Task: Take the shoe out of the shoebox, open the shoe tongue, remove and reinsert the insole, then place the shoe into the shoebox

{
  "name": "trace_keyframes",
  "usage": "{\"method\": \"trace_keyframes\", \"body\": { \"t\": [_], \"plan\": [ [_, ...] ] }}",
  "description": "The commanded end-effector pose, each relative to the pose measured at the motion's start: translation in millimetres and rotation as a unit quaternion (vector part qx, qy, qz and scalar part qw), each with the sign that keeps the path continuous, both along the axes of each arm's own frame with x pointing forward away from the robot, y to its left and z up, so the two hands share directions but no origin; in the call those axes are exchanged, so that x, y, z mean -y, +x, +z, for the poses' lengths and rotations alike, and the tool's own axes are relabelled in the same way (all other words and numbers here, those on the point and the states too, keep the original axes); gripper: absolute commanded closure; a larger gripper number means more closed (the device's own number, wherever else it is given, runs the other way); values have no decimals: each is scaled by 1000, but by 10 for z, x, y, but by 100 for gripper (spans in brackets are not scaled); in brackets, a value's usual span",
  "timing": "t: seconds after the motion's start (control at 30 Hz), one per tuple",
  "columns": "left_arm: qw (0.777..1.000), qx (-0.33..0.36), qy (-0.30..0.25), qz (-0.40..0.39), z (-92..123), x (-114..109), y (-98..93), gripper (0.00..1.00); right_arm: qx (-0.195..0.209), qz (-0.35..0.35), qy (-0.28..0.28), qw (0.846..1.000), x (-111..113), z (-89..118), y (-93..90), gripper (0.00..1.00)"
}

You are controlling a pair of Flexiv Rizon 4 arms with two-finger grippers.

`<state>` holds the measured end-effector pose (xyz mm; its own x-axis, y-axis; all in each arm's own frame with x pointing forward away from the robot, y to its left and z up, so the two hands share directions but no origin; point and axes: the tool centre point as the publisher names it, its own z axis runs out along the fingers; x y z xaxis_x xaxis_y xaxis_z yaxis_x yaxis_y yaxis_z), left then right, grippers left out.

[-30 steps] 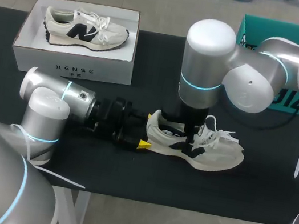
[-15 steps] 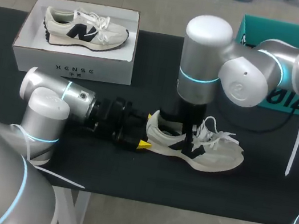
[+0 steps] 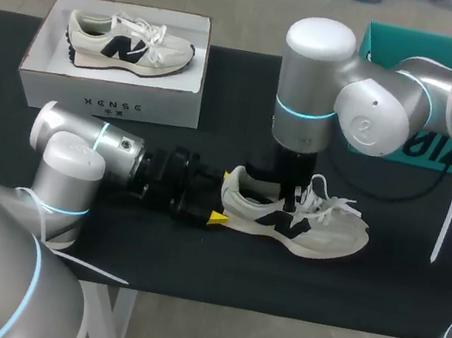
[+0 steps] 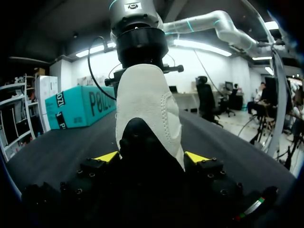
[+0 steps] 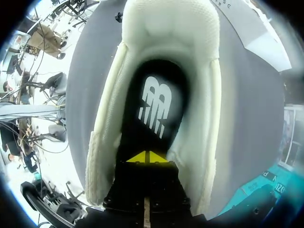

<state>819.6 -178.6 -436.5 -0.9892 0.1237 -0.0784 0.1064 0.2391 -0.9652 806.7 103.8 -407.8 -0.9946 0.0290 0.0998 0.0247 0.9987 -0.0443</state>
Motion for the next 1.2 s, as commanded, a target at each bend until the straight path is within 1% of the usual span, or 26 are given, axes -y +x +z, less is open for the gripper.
{"method": "trace_keyframes", "body": {
  "t": [0.03,0.47,0.63,0.77,0.97,1.03,1.2],
  "plan": [
    [1000,0,1,1,-30,24,4,100,1,2,5,1000,65,131,2,100],
    [1000,0,1,1,-30,24,4,100,12,8,14,1000,44,337,84,100],
    [1000,0,1,1,-30,24,4,100,25,7,16,1000,32,468,111,100],
    [1000,0,1,1,-30,24,4,100,34,9,15,999,-8,533,122,100],
    [1000,0,1,1,-30,24,4,100,42,12,16,999,-72,591,132,100],
    [1000,0,1,1,-30,24,4,100,39,16,10,999,-87,598,135,100],
    [1000,0,1,1,-30,24,4,100,31,10,2,999,-109,517,114,100]
  ]
}}
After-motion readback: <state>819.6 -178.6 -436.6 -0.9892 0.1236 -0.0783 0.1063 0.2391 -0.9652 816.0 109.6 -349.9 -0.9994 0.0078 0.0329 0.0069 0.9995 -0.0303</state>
